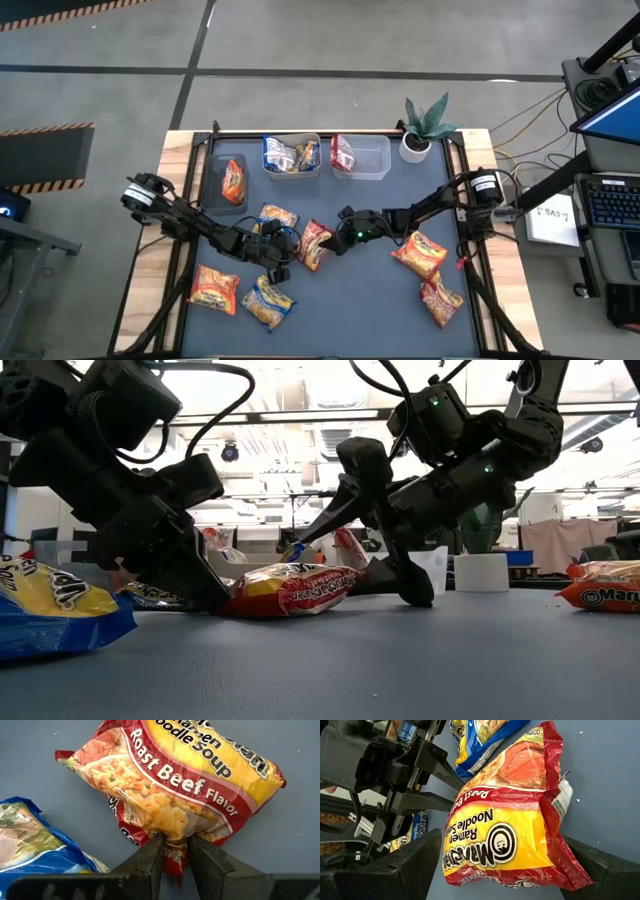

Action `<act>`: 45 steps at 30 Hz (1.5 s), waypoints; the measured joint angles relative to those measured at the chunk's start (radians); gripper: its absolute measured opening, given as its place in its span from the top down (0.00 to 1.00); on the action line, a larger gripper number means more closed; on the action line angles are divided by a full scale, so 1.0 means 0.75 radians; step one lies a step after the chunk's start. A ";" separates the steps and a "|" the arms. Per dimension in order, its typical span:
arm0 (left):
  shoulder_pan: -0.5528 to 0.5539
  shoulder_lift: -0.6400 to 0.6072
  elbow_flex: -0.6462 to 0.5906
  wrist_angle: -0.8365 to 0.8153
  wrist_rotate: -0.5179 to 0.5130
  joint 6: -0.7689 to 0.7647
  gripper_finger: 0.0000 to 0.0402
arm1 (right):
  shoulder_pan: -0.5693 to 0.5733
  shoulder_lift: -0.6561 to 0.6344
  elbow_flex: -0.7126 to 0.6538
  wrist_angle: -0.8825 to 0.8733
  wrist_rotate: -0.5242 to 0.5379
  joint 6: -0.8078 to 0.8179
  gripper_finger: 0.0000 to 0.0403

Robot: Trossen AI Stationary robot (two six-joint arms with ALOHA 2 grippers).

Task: Sort Maruchan noodles
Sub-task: Put the red noodle pack into the transparent bin

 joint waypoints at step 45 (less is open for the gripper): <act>0.001 -0.047 -0.002 0.018 0.018 0.017 0.81 | -0.001 -0.044 0.001 -0.006 0.093 -0.091 0.75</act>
